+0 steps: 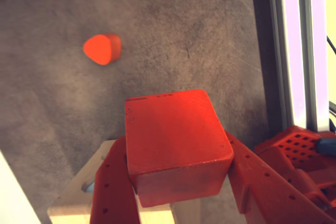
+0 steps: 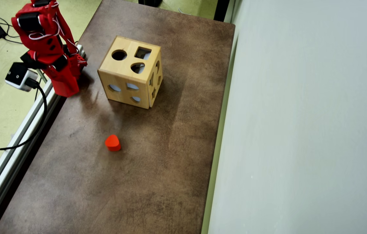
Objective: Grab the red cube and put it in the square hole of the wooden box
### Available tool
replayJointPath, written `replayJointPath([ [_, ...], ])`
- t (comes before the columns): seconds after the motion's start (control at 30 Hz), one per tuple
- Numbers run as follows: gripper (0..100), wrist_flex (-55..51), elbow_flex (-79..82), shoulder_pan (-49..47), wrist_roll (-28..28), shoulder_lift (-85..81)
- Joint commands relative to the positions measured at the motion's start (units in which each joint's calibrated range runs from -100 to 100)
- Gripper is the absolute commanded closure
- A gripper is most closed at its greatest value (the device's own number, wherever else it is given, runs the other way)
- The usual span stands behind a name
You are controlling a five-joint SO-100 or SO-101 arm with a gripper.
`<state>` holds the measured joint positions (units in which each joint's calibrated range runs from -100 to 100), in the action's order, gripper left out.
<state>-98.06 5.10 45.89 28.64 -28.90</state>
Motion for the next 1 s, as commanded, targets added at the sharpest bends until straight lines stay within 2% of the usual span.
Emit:
replayJointPath([
  [0.0, 98, -0.01, -2.06, -5.77, -2.39, -2.91],
  [0.27, 98, -0.01, -2.15, -25.38, -13.53, -2.91],
  [0.5, 98, -0.01, -2.15, -37.64, -18.32, -2.06],
  [0.7, 98, 0.07, -2.15, -44.99, -21.93, 3.29],
  [0.87, 98, 0.07, -2.33, -47.89, -26.03, 9.66],
  [0.97, 98, 0.07, -2.33, -48.78, -26.62, 10.26],
])
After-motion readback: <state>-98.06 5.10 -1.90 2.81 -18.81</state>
